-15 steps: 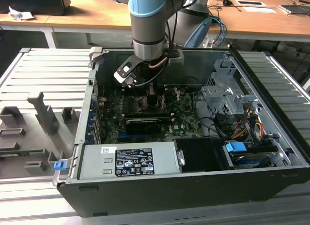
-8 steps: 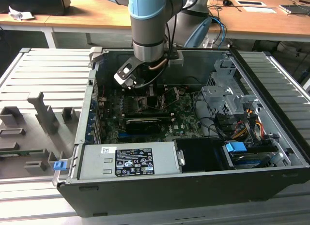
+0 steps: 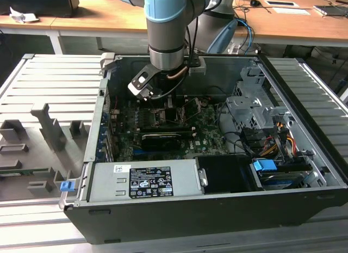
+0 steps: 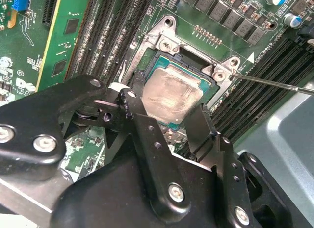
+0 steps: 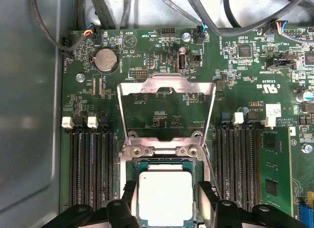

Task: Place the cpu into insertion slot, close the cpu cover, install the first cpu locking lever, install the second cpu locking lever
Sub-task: 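Place the cpu into insertion slot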

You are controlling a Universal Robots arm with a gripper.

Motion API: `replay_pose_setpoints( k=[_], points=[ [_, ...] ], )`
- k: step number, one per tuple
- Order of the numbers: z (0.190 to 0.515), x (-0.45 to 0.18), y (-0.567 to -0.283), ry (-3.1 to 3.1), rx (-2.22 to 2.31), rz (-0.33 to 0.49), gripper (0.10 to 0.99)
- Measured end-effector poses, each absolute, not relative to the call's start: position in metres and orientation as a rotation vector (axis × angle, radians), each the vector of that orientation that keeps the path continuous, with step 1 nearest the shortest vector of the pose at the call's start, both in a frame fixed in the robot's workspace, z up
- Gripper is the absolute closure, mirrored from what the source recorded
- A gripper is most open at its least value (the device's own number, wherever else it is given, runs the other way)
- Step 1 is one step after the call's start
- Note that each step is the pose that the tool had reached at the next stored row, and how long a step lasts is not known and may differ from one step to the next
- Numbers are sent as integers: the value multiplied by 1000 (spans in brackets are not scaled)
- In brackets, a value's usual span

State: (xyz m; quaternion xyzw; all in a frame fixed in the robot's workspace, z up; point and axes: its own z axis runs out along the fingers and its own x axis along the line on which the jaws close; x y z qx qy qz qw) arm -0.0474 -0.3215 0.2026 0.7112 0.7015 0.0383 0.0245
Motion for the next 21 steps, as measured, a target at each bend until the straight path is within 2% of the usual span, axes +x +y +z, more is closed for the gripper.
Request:
replay_pose_setpoints(
  k=[6, 14, 21],
  points=[
    [209, -47, -322, 2170, 2200, 118, 498],
    [214, -47, -322, 2170, 2200, 118, 980],
    [219, -47, -321, 2170, 2200, 118, 980]
  ],
)
